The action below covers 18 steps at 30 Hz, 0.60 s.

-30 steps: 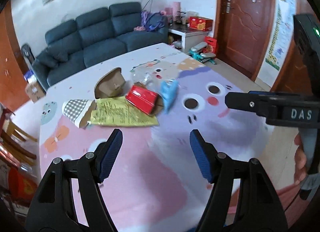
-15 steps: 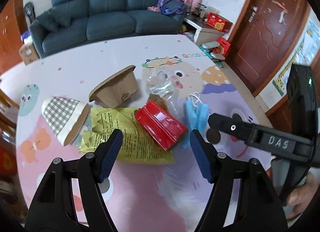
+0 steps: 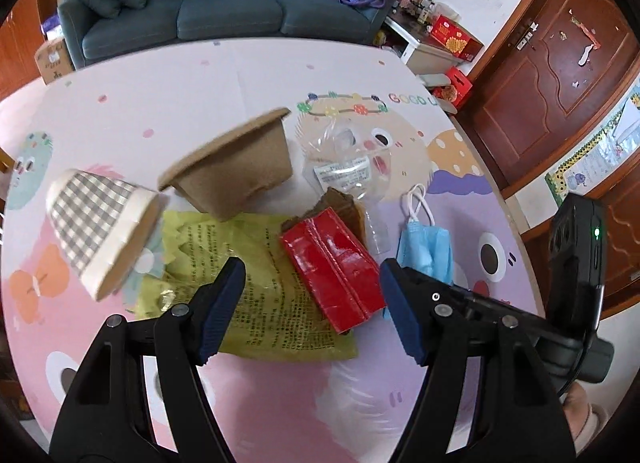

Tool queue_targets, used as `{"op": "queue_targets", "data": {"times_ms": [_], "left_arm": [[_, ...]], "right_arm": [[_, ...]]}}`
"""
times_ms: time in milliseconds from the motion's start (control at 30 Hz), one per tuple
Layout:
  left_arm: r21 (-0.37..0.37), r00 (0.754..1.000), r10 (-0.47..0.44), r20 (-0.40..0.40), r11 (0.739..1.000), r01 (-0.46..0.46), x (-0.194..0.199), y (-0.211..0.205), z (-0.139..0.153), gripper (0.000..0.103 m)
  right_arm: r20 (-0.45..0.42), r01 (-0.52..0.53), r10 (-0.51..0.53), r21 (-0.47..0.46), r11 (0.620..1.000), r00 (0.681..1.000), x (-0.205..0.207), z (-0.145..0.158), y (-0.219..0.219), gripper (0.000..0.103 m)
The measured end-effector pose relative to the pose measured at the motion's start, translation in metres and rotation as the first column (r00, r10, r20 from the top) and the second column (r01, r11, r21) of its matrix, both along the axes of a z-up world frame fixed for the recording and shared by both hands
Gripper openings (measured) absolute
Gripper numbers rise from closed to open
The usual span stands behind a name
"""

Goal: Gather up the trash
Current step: 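Grasp the blue face mask with the right tool while the left tool reaches toward the red box, then lift the blue mask with the right tool while the left tool grasps the red box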

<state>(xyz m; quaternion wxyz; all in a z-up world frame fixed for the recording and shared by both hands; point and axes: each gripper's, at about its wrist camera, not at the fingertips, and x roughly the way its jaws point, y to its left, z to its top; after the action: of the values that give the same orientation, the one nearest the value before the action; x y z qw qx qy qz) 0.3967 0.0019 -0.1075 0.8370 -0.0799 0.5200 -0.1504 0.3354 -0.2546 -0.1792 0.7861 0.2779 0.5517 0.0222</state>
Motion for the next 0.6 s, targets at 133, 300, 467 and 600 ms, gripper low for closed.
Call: {"op": "queue_targets", "data": {"times_ms": [133,300,467,600], "left_arm": [[-0.018,0.998,-0.001,-0.066,1.000,0.000,0.008,-0.012,-0.015,0.067],[-0.043,0.995,0.016,-0.102,0.999,-0.020,0.015,-0.023,-0.025,0.067],[-0.060,0.990,0.028,-0.140,0.998,-0.036,0.024,-0.034,-0.027,0.067],[-0.042,0.986,0.025,-0.167,0.999,-0.032,0.030,-0.046,-0.032,0.067]], "right_arm": [[0.006,-0.033,0.034,-0.035,0.999,0.999,-0.004,-0.003,-0.001,0.025],[0.030,-0.038,0.041,-0.089,0.995,0.999,-0.007,0.004,-0.010,0.021],[0.048,-0.021,0.027,-0.121,0.992,0.998,-0.005,0.008,-0.020,0.019],[0.054,-0.027,0.035,-0.134,0.991,0.998,-0.003,0.008,-0.020,0.019]]}}
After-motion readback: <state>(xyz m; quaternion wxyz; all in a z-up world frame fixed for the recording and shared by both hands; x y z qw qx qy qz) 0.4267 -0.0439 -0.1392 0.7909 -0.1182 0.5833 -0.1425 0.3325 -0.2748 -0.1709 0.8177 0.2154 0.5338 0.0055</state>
